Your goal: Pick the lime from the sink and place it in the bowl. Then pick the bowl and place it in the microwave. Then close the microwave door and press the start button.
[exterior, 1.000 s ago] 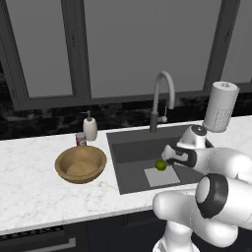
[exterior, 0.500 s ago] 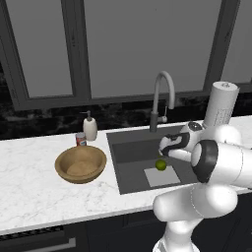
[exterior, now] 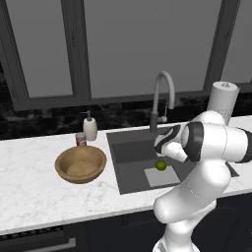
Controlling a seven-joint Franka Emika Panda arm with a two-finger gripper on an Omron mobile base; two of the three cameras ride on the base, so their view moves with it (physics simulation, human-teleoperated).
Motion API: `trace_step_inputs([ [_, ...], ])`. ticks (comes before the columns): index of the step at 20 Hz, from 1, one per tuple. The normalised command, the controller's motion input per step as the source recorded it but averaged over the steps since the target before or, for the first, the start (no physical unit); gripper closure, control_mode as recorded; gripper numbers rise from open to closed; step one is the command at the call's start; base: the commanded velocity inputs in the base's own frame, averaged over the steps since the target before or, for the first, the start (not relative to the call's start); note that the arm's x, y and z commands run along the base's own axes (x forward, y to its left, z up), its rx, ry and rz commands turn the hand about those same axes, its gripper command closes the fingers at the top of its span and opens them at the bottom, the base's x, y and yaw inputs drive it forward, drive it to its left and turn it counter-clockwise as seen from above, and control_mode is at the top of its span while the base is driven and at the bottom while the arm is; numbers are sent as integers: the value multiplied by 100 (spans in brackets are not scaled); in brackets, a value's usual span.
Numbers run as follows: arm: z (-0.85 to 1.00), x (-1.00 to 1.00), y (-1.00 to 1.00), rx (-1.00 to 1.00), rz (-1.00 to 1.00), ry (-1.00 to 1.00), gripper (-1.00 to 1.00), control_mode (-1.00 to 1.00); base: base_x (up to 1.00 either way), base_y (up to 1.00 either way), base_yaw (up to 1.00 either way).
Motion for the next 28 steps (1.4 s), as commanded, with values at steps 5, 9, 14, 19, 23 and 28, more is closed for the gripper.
trace_step_inputs([
  [5,-38,20,0,0,0,0,-100,-100,0,0,0],
  [9,-36,10,7,0,0,0,-100,-100,0,0,0],
  [14,-31,9,1,0,0,0,-100,-100,0,0,0],
  [19,-23,13,0,0,0,0,-100,-100,0,0,0],
  [23,-19,14,0,0,0,0,-100,-100,0,0,0],
  [28,-8,15,0,0,0,0,-100,-100,0,0,0],
])
